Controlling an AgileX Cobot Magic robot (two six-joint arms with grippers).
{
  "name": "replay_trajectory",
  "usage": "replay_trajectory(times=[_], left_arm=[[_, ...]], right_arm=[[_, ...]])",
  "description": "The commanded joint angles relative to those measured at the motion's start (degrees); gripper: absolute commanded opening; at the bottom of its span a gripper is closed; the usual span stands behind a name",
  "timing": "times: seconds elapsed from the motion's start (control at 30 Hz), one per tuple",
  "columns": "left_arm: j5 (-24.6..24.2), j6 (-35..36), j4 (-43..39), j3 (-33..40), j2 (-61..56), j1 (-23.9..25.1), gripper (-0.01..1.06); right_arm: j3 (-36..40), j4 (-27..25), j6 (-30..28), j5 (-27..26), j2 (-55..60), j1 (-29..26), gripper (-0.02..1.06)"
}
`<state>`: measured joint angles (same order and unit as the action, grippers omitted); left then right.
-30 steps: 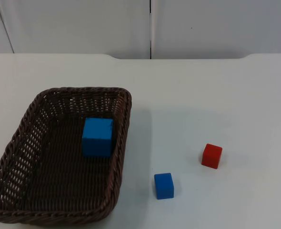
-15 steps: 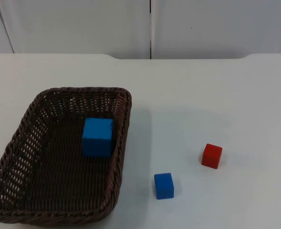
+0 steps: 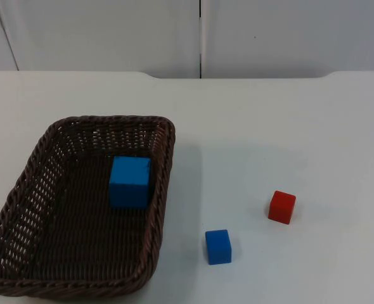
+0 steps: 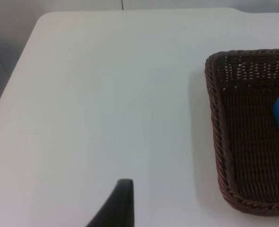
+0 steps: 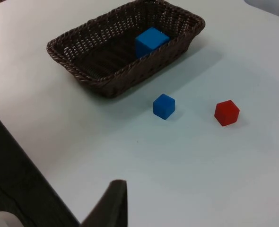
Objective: Pick up the basket with the left hand and place the largest block into the basket with the right hand.
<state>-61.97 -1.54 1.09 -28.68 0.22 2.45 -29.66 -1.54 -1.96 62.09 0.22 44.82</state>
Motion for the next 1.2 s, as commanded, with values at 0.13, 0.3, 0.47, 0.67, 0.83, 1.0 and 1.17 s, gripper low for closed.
replay_trajectory(times=[0.13,0.3,0.47,0.67,0.83,1.0,1.17], left_arm=[[0.36,0.24,-0.47,0.28,-0.22,-0.12,1.05],[0.36,0.24,-0.47,0.28,-0.22,-0.12,1.05],[0.36,0.24,-0.47,0.28,-0.22,-0.12,1.05],[0.36,0.24,-0.47,0.28,-0.22,-0.12,1.05],[0.36,0.24,-0.47,0.28,-0.22,-0.12,1.05],[0.36,0.24,-0.47,0.28,-0.22,-0.12,1.05],[0.36,0.24,-0.47,0.28,-0.22,-0.12,1.05]], right_arm=[[0.06,-0.06,-0.21,-0.33,-0.22,-4.62,1.05],[0.06,-0.06,-0.21,-0.33,-0.22,-8.55,1.05],[0.06,-0.06,-0.21,-0.33,-0.22,-12.51,1.05],[0.06,-0.06,-0.21,-0.33,-0.22,-16.91,1.05],[0.06,-0.06,-0.21,-0.33,-0.22,-21.77,1.05],[0.06,-0.06,-0.21,-0.33,-0.22,-27.96,1.05],[0.06,-0.06,-0.21,-0.33,-0.22,-35.08,1.05]])
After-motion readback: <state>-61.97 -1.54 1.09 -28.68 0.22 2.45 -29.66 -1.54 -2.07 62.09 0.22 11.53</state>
